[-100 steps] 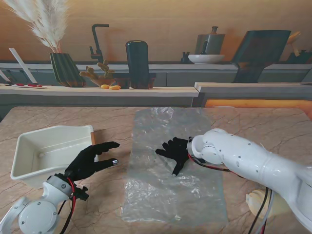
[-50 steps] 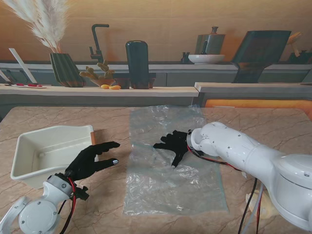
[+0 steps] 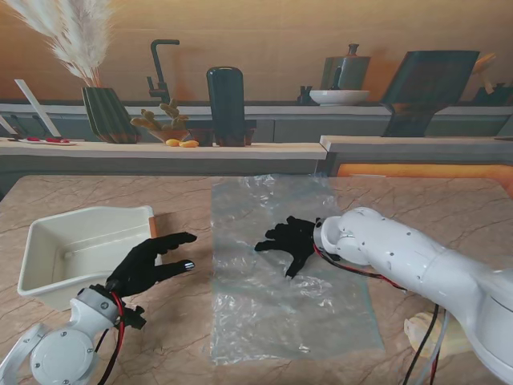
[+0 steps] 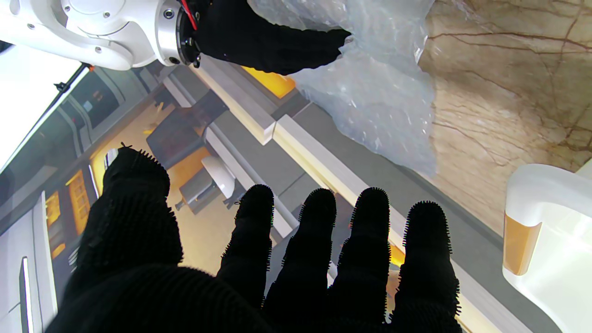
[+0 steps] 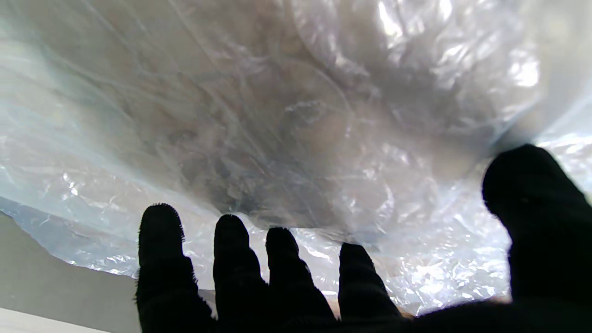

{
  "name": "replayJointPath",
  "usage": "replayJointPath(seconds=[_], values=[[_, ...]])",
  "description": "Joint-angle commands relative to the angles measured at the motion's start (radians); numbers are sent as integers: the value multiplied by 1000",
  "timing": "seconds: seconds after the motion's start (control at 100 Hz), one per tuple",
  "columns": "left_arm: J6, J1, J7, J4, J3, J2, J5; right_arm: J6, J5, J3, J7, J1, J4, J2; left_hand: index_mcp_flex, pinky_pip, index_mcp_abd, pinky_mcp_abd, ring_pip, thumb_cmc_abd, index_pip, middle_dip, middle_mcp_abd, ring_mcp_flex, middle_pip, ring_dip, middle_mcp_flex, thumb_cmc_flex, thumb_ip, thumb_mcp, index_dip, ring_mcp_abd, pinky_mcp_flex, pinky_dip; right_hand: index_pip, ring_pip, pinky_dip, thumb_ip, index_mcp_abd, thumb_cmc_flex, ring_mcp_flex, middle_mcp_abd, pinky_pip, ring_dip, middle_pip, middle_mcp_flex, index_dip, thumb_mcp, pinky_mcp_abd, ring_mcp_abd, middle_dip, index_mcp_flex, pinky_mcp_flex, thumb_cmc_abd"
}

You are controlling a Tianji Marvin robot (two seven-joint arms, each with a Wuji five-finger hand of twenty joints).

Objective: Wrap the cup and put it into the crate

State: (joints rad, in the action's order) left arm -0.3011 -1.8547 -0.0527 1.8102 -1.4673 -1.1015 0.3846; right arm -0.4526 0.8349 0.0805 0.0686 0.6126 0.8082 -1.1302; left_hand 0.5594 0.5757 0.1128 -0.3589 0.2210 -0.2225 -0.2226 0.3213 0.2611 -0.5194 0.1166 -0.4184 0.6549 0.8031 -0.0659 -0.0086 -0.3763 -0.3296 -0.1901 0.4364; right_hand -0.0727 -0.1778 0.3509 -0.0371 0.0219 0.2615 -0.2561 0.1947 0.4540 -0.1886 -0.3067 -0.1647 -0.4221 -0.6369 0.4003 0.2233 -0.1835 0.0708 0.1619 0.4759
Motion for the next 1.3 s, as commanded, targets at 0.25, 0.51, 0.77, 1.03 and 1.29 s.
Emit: replayJointPath(seconds=[0.25, 0.51, 0.77, 1.03, 1.29], values=[[5, -5, -4, 0, 3, -2, -2, 48, -7, 73, -54, 39, 46, 12, 24, 13, -30, -11, 9, 39, 5, 12, 0, -2, -5, -7, 8, 17, 15, -20, -16, -4, 8, 3, -36, 12, 31, 19, 63, 21, 7, 25, -37, -11, -15, -8, -33, -20, 12, 4, -7, 45, -29, 35], [2, -7, 2, 0, 1, -3, -1, 56, 13, 157, -109, 66, 125, 42, 25, 12, -30, -13, 9, 39, 6, 12, 0, -2, -5, -7, 8, 19, 16, -19, -16, -6, 8, 3, 43, 36, 51, 13, 63, 37, 26, 30, -52, -13, 39, 4, -33, -19, 7, 3, 18, 53, -55, 59], [1, -7, -1, 0, 1, -3, -2, 50, 51, 238, -123, 106, 188, 62, 26, 12, -31, -12, 9, 39, 5, 12, 0, -3, -5, -7, 9, 19, 15, -20, -16, -3, 7, 3, 89, 48, 62, 12, 55, 27, 31, 37, -61, -13, 89, 2, -38, -15, 5, 1, 39, 68, -63, 53], [3, -7, 1, 0, 0, -3, -1, 4, 156, 648, -187, 341, 425, 106, 26, 12, -31, -12, 9, 40, 5, 12, 1, -2, -5, -7, 8, 19, 15, -20, -17, -6, 8, 3, 65, 49, 73, 11, 36, 26, 17, 54, -59, -16, 49, -4, -77, -16, 1, 4, 17, 76, -50, 50], [4, -6, 2, -1, 1, -3, -2, -89, 162, 1016, -193, 572, 660, 107, 25, 13, -31, -11, 9, 40, 5, 12, -1, -2, -5, -7, 9, 19, 15, -20, -17, -5, 7, 3, -270, 30, 114, 8, -10, 30, -51, 55, -50, -36, -58, -71, -24, -21, -67, -21, -28, 54, 2, 70]])
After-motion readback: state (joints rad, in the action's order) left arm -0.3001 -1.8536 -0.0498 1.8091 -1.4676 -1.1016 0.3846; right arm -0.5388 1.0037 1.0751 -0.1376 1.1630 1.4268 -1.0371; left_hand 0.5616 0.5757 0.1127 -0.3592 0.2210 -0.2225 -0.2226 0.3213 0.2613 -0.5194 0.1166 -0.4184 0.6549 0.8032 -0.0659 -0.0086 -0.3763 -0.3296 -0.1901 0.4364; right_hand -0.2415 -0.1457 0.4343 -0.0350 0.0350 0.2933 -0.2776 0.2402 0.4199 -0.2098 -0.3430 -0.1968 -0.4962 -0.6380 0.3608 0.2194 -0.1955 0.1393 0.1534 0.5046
